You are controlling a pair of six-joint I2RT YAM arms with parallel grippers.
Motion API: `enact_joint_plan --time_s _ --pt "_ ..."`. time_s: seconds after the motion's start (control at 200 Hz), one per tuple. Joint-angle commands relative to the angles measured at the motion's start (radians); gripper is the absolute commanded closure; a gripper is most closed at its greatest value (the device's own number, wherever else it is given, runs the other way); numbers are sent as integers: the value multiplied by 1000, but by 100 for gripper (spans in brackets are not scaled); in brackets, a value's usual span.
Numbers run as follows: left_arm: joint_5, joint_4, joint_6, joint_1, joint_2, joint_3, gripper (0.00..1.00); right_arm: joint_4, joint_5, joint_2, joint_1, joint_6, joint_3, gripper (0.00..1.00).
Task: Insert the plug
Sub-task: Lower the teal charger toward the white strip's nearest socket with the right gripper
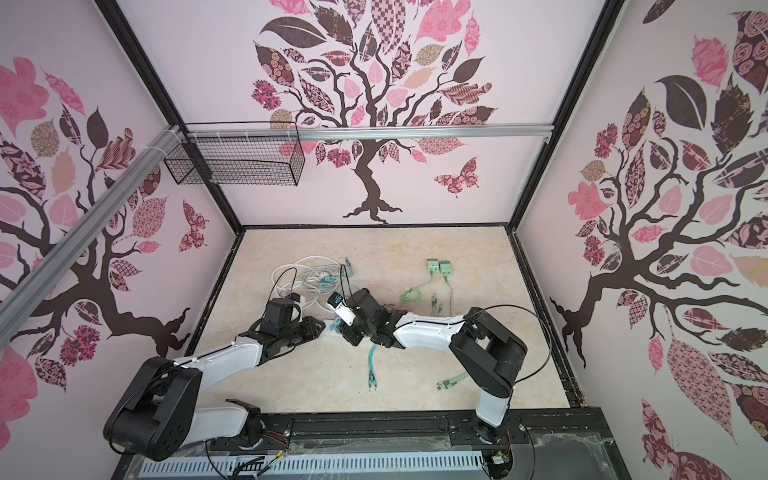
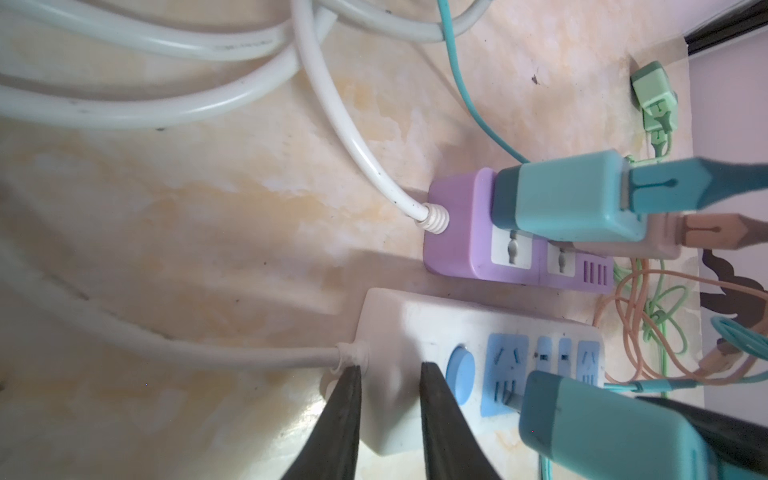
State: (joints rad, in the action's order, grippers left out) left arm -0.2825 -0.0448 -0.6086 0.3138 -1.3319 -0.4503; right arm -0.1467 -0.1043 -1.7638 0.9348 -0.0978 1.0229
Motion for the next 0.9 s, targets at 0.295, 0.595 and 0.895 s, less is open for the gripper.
enact_joint_plan --time_s 0.295,0.595,0.895 --pt "2 -20 3 -4 -43 -26 78 15 -43 -55 -5 -98 30 79" --pt "2 -23 1 -5 -65 -26 79 -32 -63 -9 -7 -105 15 79" --pt "-1 -17 -2 -4 -64 -30 79 -45 -60 -15 -10 -117 10 78"
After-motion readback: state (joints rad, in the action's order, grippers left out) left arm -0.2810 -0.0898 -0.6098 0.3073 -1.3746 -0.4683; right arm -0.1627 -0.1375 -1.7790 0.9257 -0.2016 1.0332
